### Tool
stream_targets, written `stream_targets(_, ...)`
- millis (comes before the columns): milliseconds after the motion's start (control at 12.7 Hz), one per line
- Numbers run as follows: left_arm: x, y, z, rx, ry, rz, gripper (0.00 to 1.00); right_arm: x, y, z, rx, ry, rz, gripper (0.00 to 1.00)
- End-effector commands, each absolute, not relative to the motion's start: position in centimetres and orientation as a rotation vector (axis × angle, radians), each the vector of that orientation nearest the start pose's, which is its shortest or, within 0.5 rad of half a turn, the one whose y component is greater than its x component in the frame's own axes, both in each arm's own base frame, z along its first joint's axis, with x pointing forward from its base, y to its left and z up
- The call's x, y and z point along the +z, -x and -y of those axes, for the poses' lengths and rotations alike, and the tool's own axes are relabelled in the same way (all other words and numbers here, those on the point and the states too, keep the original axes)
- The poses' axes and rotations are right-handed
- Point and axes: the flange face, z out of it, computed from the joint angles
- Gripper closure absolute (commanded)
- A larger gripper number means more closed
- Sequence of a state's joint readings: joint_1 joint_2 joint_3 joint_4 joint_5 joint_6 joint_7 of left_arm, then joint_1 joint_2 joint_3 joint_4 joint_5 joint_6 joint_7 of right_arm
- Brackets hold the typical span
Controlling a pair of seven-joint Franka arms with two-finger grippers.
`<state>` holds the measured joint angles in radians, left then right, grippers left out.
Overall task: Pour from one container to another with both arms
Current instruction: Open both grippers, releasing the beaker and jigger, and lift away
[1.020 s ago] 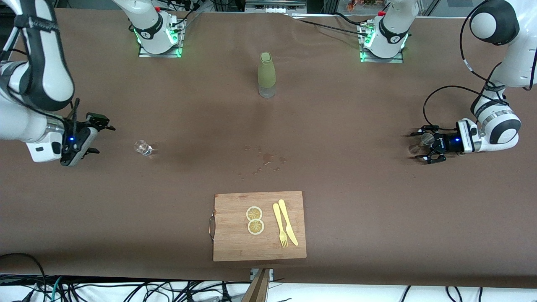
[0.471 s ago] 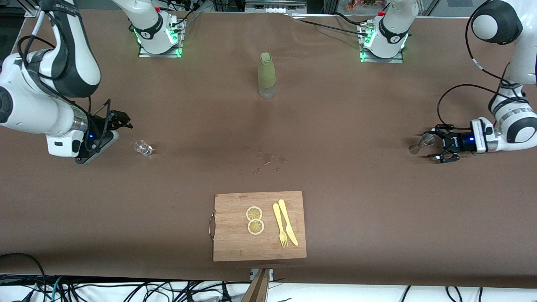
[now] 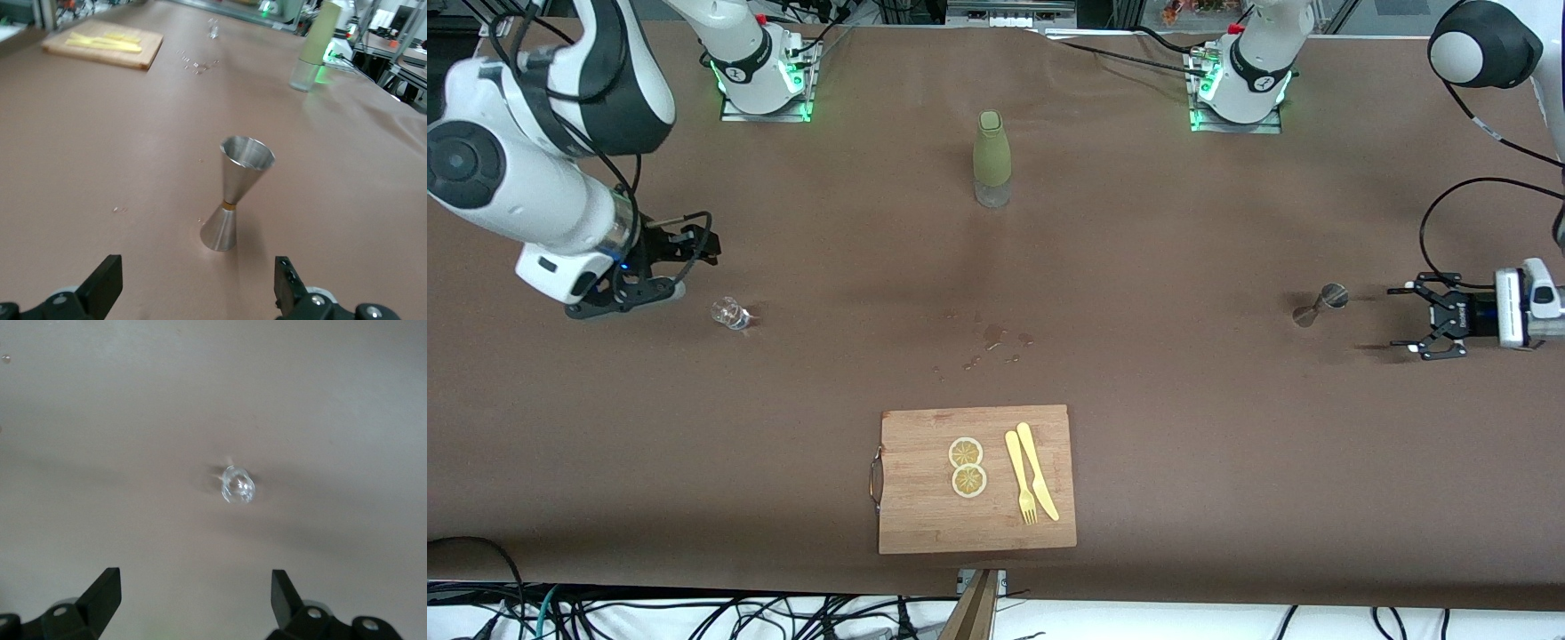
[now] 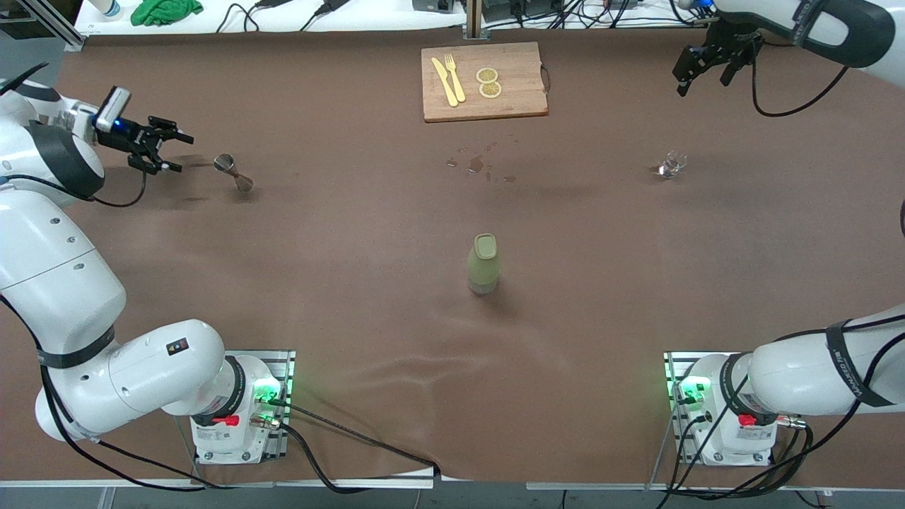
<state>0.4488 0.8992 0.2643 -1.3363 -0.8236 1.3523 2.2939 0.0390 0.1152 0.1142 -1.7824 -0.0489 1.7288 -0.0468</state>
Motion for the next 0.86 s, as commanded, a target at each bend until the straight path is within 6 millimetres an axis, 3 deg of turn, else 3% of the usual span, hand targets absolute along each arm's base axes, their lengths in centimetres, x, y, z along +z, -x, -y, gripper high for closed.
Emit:
stream_targets(0, 23.4, -58.6, -32.2, 0.404, -1.856, 1.363, 0.00, 51.8, -54.7, -3.2, 0.304, 3.183, 0.152, 0.00)
stream_targets(78, 25.6, -58.8, -31.9, 0.317, -1.949, 1.282, 0.00, 54.2, -54.4, -1.5, 0.247, 3.178, 0.098, 0.00)
stream_targets(157, 27.5, -59.5, -30.7, 0.220, -2.033, 1.216, 0.00, 56.3, -54.2, -1.1, 0.207, 3.164, 0.074, 0.00)
stream_targets(314, 30.8, -59.8, -28.8, 0.079, -2.195, 1.053, 0.00, 58.7, -53.8, 1.1, 0.219, 3.160, 0.000, 0.00)
stream_targets(471, 33.3, -59.4, -26.2, -0.036, -2.308, 0.953, 0.00, 60.1, -53.1, 1.5, 0.191, 3.181, -0.074, 0.00)
stream_targets(785, 38.2, -57.9, -19.3, -0.189, -2.546, 0.851, 0.00, 60.4, -54.3, 1.5, 0.055, 3.166, -0.125, 0.00)
